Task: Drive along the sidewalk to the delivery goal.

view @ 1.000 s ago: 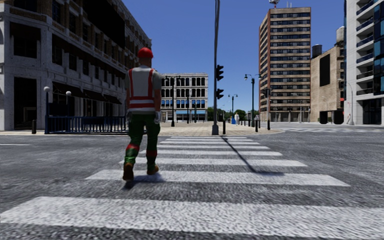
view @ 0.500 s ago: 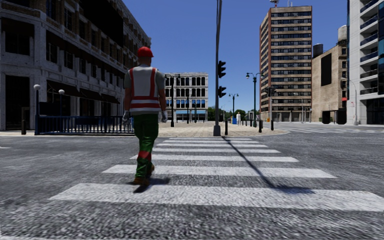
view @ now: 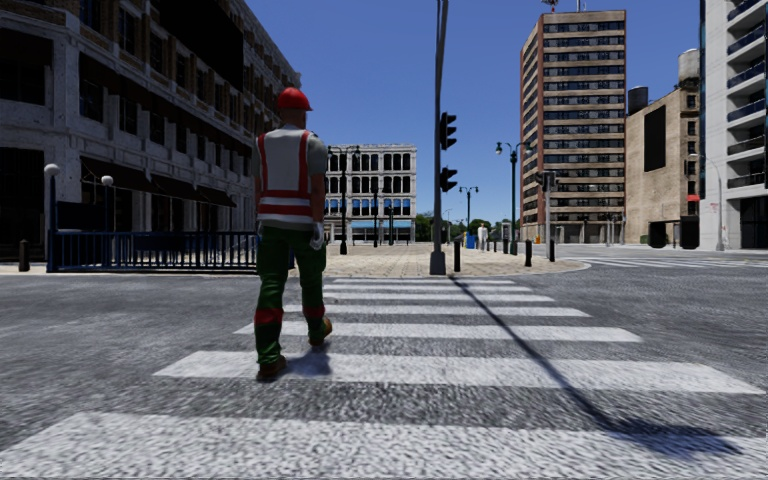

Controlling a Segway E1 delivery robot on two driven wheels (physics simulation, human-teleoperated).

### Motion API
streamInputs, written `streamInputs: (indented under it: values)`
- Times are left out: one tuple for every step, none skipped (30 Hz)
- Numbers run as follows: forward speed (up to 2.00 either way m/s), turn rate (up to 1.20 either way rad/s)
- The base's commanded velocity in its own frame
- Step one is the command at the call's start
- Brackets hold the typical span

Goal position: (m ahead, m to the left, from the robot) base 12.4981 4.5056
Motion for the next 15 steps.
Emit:
streamInputs:
  values:
    - [1.28,-0.23]
    - [1.28,-0.23]
    - [1.28,-0.29]
    - [1.28,-0.32]
    - [1.28,-0.32]
    - [1.28,-0.32]
    - [1.28,-0.33]
    - [1.28,0.00]
    - [1.28,0.00]
    - [1.28,0.00]
    - [1.28,0.00]
    - [1.28,0.00]
    - [1.28,0.00]
    - [1.28,0.00]
    - [1.28,0.00]
